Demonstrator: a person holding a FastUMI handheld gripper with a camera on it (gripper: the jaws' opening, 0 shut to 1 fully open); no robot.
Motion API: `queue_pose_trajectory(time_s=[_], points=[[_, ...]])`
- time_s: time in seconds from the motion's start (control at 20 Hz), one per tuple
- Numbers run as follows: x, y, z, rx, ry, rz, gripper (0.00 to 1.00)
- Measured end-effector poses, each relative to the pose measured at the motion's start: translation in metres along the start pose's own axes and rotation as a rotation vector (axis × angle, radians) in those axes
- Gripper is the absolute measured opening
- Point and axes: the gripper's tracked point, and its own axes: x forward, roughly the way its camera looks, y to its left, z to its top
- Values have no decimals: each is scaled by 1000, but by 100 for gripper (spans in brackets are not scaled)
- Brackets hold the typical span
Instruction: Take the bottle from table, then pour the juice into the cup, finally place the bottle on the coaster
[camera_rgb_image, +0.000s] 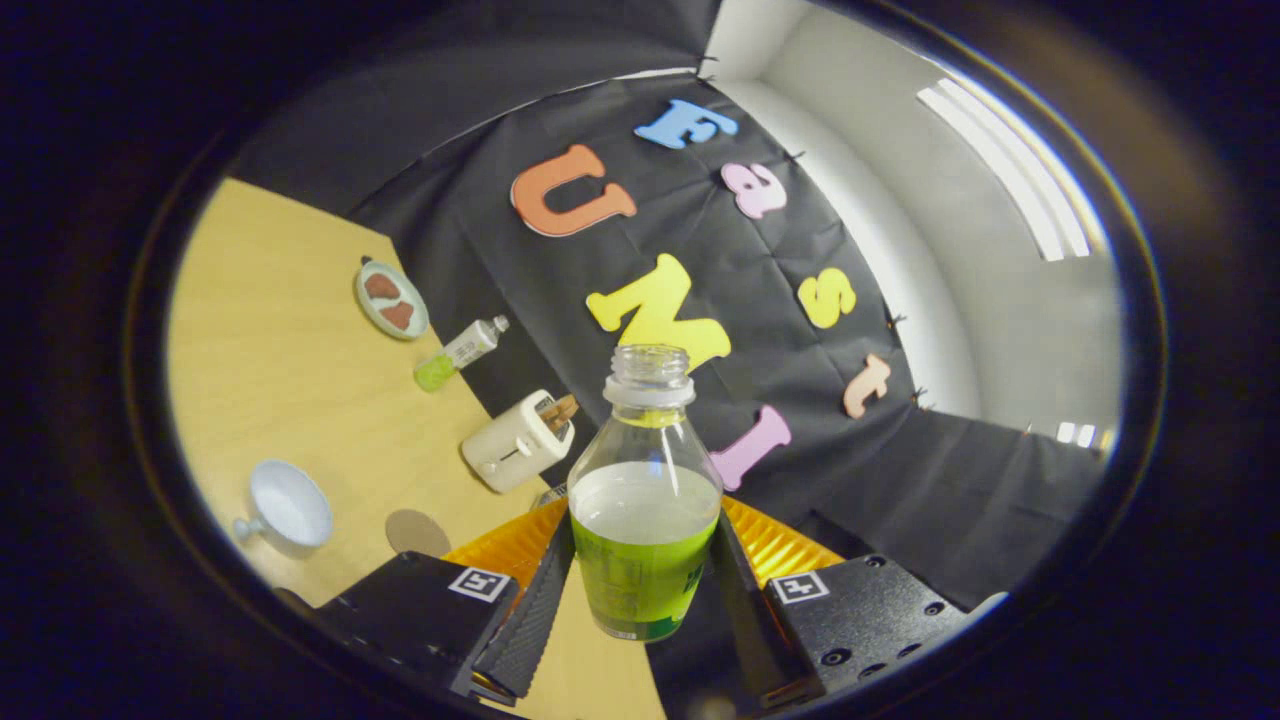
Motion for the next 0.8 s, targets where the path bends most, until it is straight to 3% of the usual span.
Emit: queue_pose_trajectory(time_s=[0.35, 0.8], points=[[7, -34, 12, 459, 10, 95, 80], [39, -26, 7, 710, 18, 151, 80]])
